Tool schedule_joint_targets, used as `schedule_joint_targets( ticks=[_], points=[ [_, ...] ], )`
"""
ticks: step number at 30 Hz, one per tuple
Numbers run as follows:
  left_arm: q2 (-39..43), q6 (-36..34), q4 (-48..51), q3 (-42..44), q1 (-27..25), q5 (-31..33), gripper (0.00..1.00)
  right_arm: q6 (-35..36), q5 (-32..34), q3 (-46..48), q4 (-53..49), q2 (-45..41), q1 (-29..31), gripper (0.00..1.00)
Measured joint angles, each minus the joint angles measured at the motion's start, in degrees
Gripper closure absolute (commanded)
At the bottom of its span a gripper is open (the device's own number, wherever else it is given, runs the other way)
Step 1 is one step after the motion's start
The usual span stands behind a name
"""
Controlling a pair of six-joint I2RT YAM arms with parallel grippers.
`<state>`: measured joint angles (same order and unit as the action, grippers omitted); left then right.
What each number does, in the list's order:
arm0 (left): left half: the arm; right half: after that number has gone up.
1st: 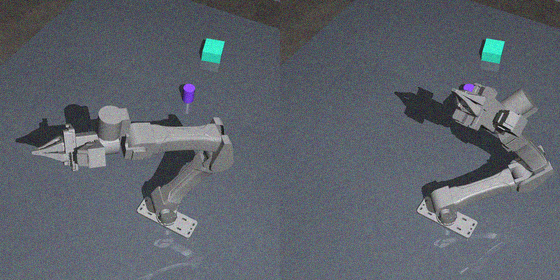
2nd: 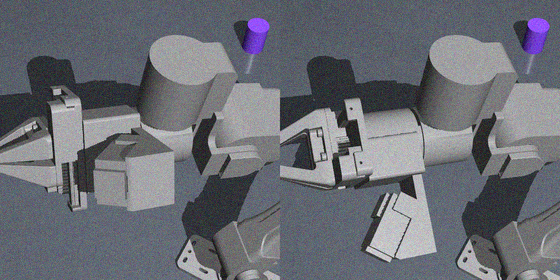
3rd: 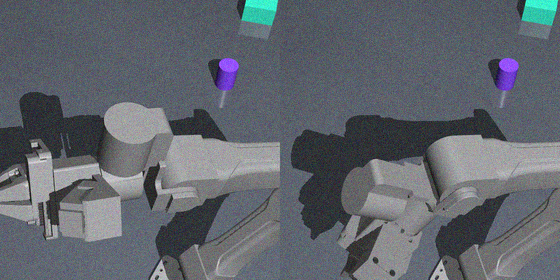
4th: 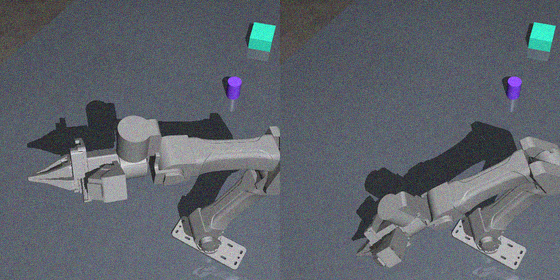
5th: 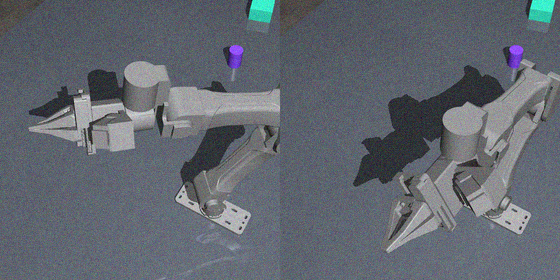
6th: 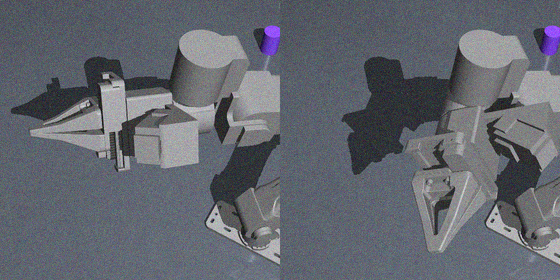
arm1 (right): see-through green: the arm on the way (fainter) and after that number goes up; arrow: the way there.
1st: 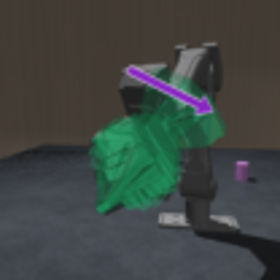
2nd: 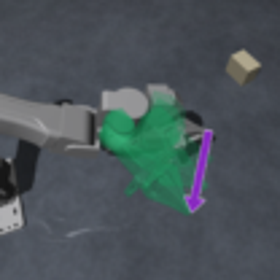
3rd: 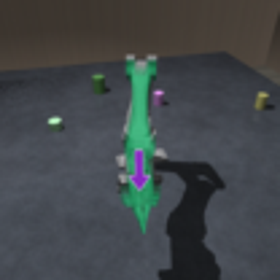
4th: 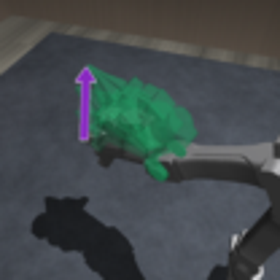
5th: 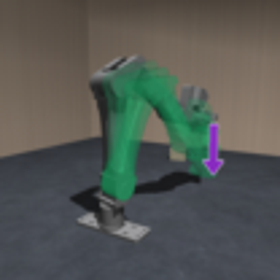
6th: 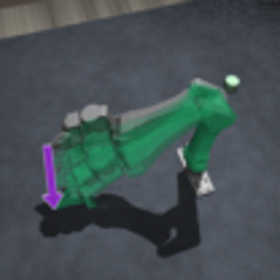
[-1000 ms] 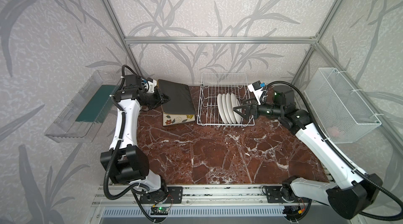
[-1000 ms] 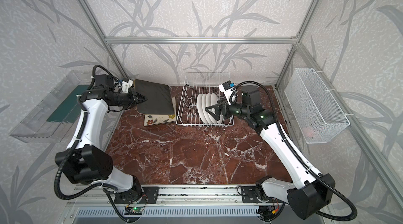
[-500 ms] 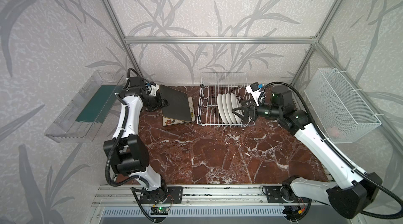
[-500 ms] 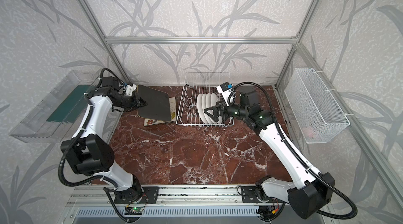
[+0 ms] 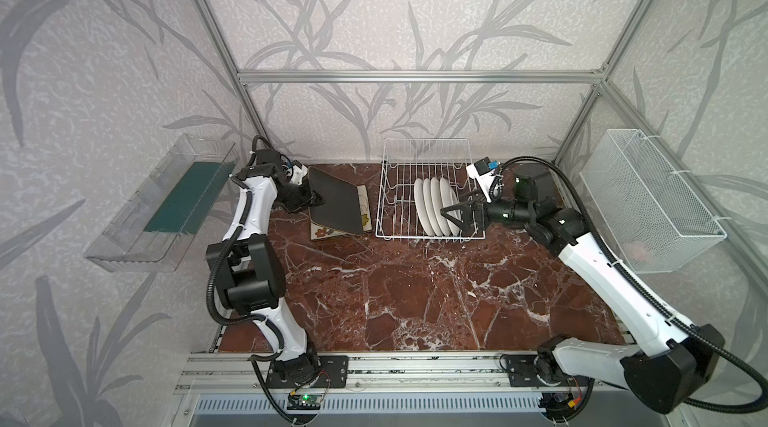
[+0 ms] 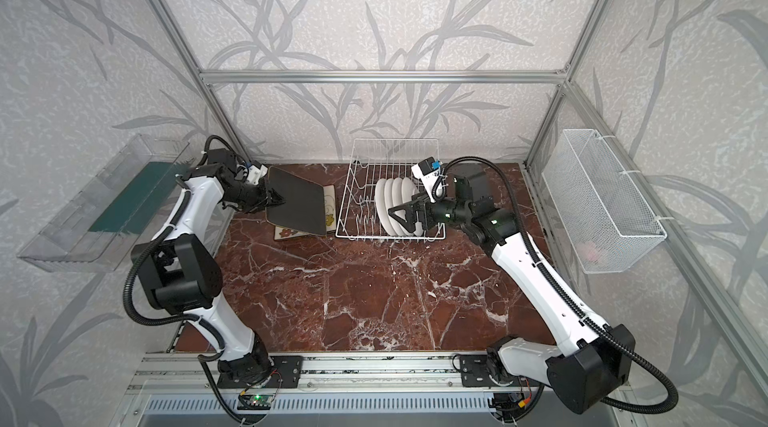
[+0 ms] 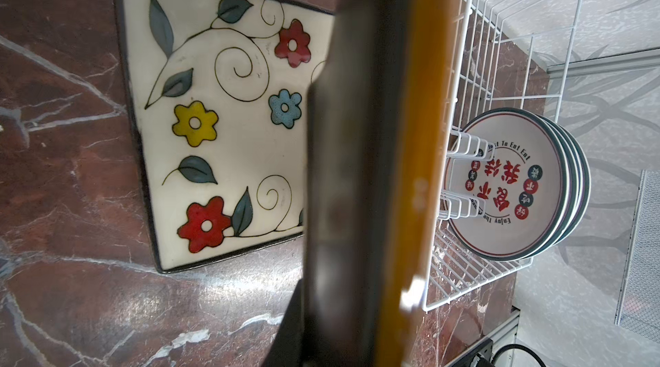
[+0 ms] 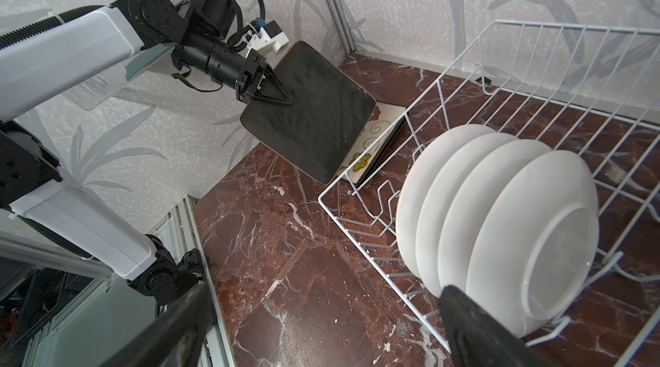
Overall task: Unload the plates from the dish rack
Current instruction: 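Lower the dark plate onto the flower plates with the left gripper, then press the dark plate down flat on the flower plates with the left gripper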
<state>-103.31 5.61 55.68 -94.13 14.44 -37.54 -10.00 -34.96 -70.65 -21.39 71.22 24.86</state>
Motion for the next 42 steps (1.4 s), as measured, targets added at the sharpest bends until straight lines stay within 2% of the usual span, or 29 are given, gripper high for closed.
schedule_joint_targets(
  ticks=[12,42],
  points=[
    [-6.80,-0.24,-0.44,-4.17,0.00,-1.36,1.00,-0.26,0.00,0.00,0.09,1.86,0.24,0.01],
    [-15.87,-3.04,2.29,-9.99,0.92,-6.27,1.00,-0.61,0.00,-2.73,0.17,5.55,2.40,0.01]
  ],
)
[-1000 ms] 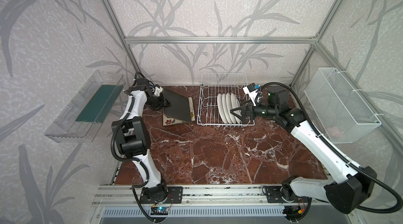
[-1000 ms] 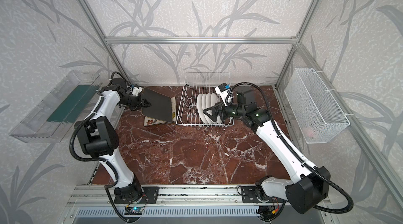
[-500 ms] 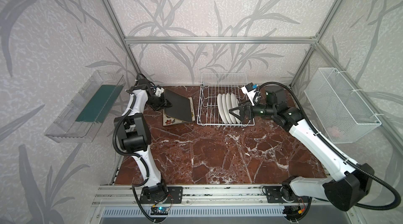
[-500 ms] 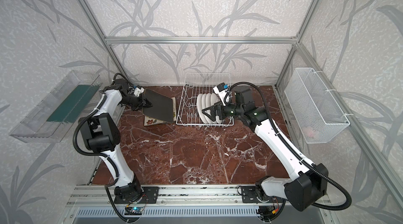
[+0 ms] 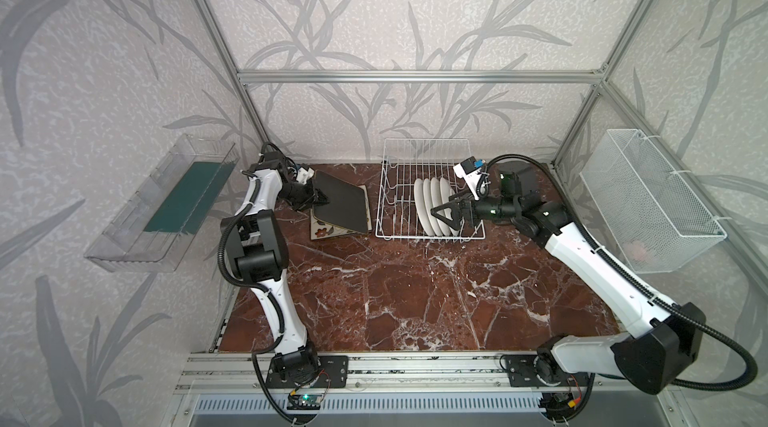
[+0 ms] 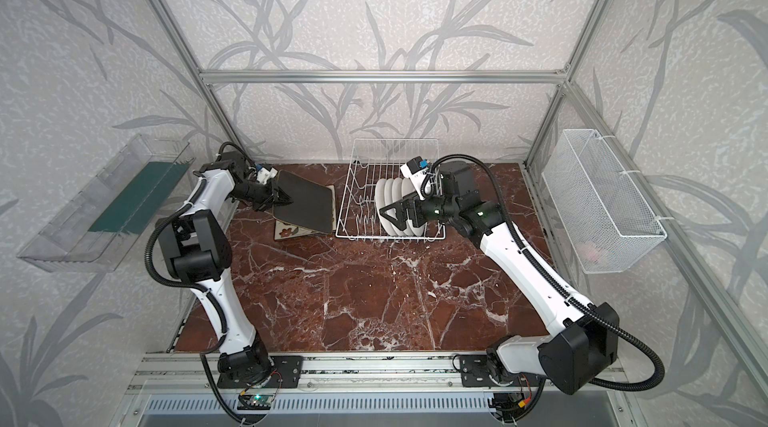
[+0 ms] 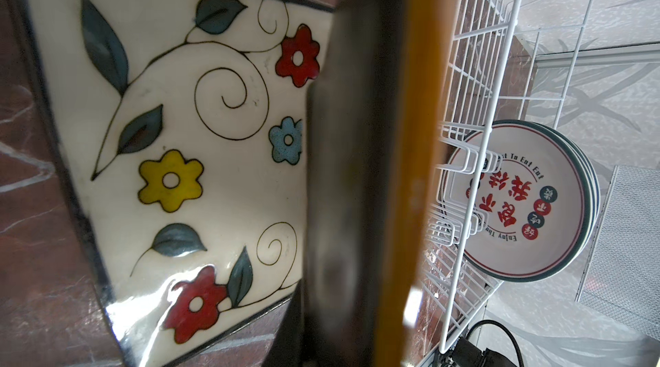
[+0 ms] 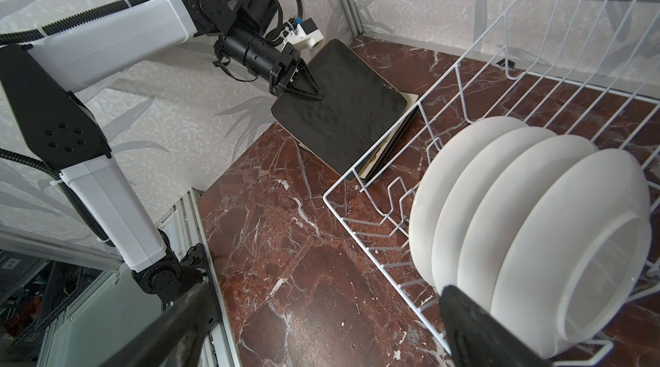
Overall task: Unload the plates from the dish rack
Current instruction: 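Press the dark plate down flat on the flower plates with the left gripper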
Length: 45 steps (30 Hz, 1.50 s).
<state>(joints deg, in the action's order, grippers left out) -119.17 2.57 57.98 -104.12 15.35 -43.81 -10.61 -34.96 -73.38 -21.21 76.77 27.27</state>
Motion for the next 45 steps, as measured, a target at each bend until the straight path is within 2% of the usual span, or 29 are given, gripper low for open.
schedule_joint_targets(
  ticks=[16,32,45],
  points=[
    [-2.91,-0.09,0.94,-2.03,0.94,-2.03,0.98,1.31,-0.02,-1.55,-1.64,1.49,0.61,0.01],
    [-3.82,-0.74,0.94,-2.45,1.14,-0.81,0.71,2.69,-0.02,-3.78,-3.67,3.30,1.68,0.01],
    [-5.22,-0.98,1.44,-2.45,1.33,2.05,0.68,3.39,0.02,-4.98,-4.63,3.89,1.90,0.01]
  ],
)
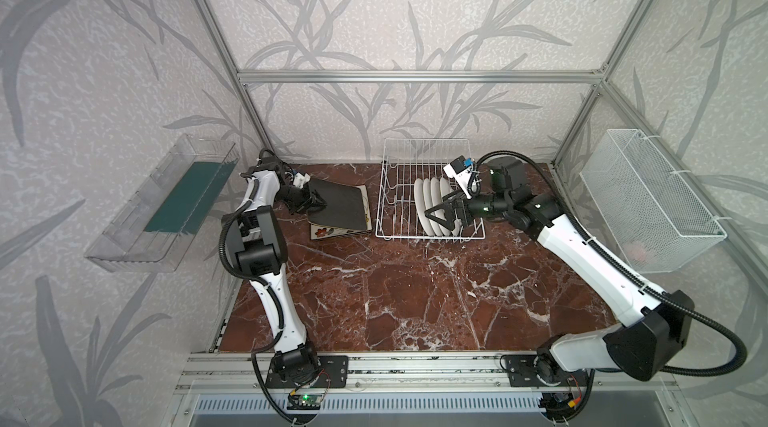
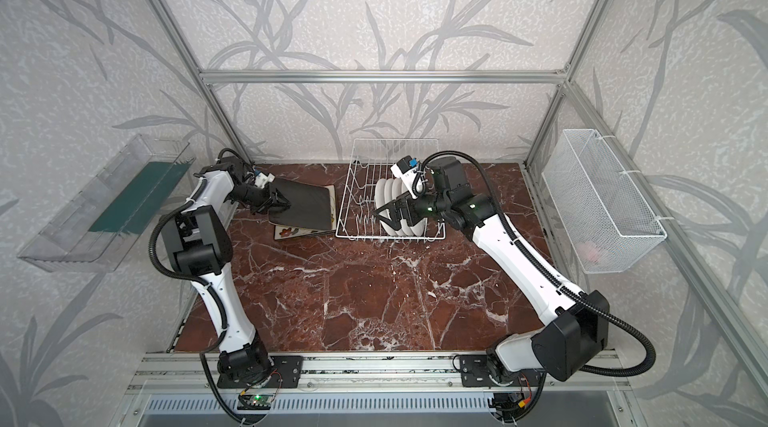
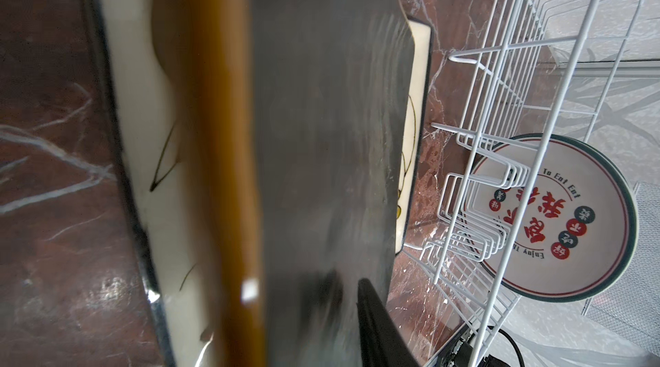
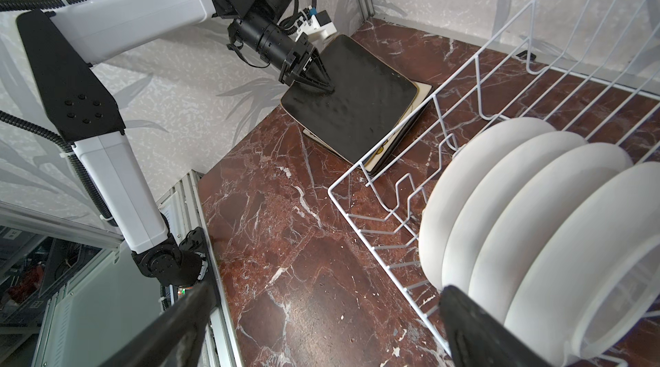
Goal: Unload the plates from the dish rack
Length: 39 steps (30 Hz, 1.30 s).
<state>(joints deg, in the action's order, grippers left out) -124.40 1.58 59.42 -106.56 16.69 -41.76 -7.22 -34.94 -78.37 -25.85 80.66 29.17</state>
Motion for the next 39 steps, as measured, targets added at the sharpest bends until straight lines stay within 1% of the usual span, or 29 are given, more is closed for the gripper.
schedule_joint_targets(
  ticks=[6,14,39],
  points=[
    [-0.90,0.07,0.20,-0.07,0.11,1.73,0.66,0.00,0.00,0.00,-0.17,0.00,0.04,0.01],
    [-1.68,0.07,0.31,-1.88,0.11,2.93,0.68,0.00,0.00,0.00,-0.17,0.15,0.26,0.01],
    [-2.67,0.11,0.13,-2.14,0.09,2.43,0.67,0.24,0.02,0.00,-0.33,0.22,0.42,0.01]
  ],
)
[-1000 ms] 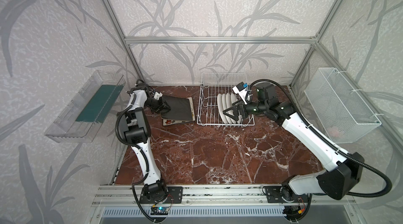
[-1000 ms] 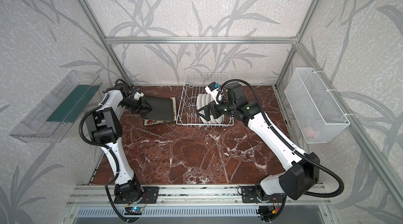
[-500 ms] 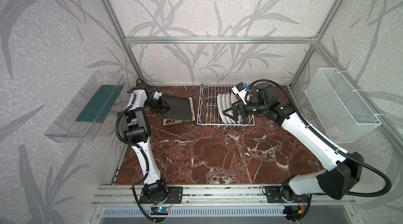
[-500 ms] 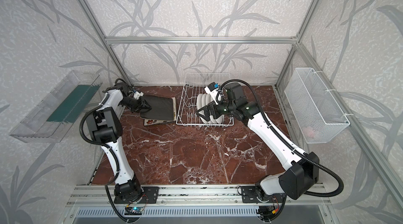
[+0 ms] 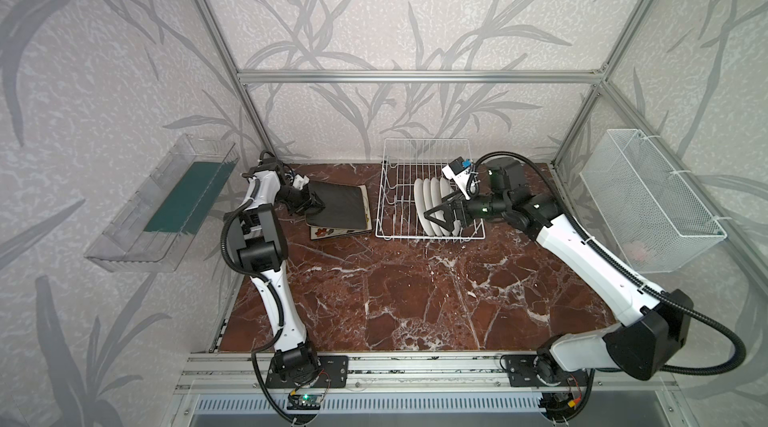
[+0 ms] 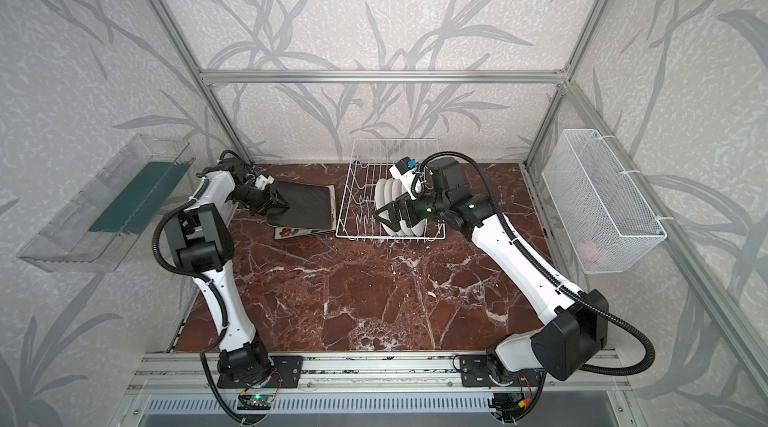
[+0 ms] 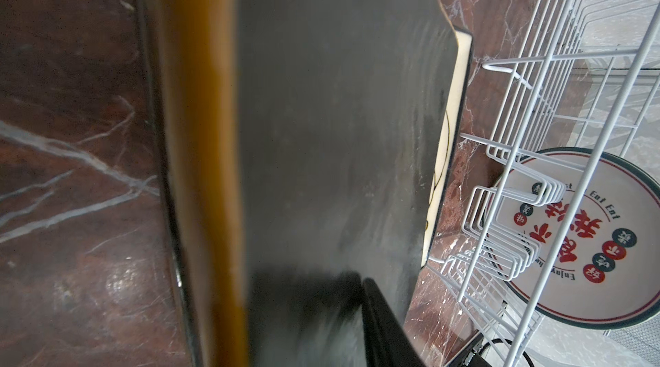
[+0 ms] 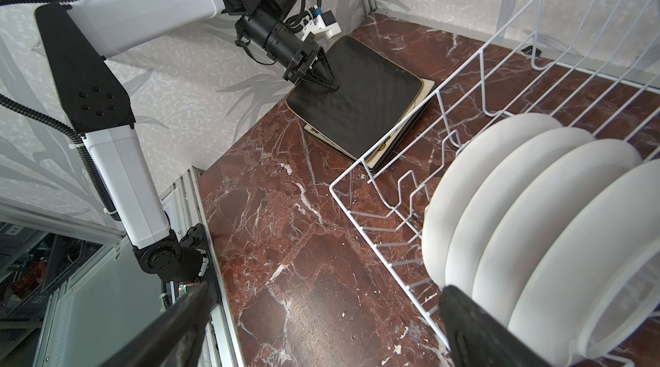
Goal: Unload the plates from the dish rack
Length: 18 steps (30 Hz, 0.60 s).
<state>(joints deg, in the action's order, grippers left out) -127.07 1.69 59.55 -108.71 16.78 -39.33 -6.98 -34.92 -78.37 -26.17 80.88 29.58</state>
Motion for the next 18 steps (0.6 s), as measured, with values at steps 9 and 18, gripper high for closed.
schedule_joint_targets(
  ticks=[9,18],
  points=[
    [-0.33,0.35,0.02,0.00,-0.28,0.02,0.64,0.07,0.00,0.00,-0.09,0.00,0.11,0.01],
    [-0.76,0.44,0.11,-0.02,-0.42,0.52,0.59,0.44,0.00,0.02,-0.35,0.00,0.17,0.01]
  ],
)
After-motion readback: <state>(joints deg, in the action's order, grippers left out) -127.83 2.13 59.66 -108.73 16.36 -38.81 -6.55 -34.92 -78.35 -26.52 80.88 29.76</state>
